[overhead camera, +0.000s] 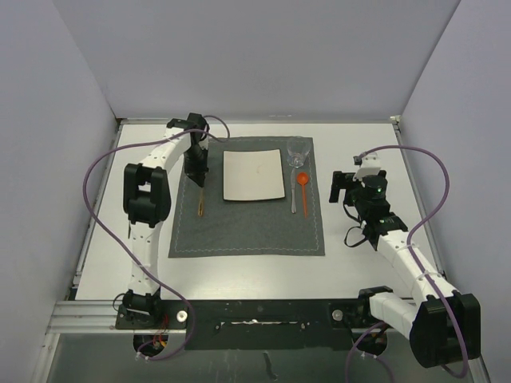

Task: Set the dinner table for one person
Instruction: Place the fork on the napkin.

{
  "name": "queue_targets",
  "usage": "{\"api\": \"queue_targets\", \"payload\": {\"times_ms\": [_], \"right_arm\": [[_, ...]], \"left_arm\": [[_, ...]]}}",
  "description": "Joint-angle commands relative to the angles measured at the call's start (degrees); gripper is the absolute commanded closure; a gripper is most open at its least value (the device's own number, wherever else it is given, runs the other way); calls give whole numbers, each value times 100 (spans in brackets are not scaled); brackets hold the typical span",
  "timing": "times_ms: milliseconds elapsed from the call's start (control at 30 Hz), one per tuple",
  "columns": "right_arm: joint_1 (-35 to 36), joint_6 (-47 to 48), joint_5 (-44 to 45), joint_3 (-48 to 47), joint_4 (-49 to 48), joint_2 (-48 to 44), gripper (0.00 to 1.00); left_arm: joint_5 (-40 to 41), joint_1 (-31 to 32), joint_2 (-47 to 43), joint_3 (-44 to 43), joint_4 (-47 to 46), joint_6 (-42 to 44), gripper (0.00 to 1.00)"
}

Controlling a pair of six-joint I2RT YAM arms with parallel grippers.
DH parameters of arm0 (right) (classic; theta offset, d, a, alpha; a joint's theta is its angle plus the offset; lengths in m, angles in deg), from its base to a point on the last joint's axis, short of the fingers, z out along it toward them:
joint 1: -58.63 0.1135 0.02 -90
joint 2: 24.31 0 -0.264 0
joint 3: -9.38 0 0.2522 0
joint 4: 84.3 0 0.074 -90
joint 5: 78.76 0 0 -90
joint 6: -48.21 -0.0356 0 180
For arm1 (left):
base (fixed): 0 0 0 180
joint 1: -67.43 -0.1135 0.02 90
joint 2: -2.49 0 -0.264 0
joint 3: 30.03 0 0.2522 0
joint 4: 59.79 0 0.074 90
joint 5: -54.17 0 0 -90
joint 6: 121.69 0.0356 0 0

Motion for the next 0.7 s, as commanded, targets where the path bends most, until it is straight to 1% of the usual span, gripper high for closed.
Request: {"api": "queue_targets", "payload": {"times_ms": [0, 300, 667], "right_arm": [[28, 60, 75, -230, -251, -11, 2], [24, 65, 75, -248, -269, 47, 2], [20, 61, 56, -225, -269, 48, 2]], "left_arm": [[-72, 49, 233, -433, 96, -77, 100], [-102, 109, 424, -741, 181, -73, 100], [-172, 161, 600, -722, 151, -90, 100]]}}
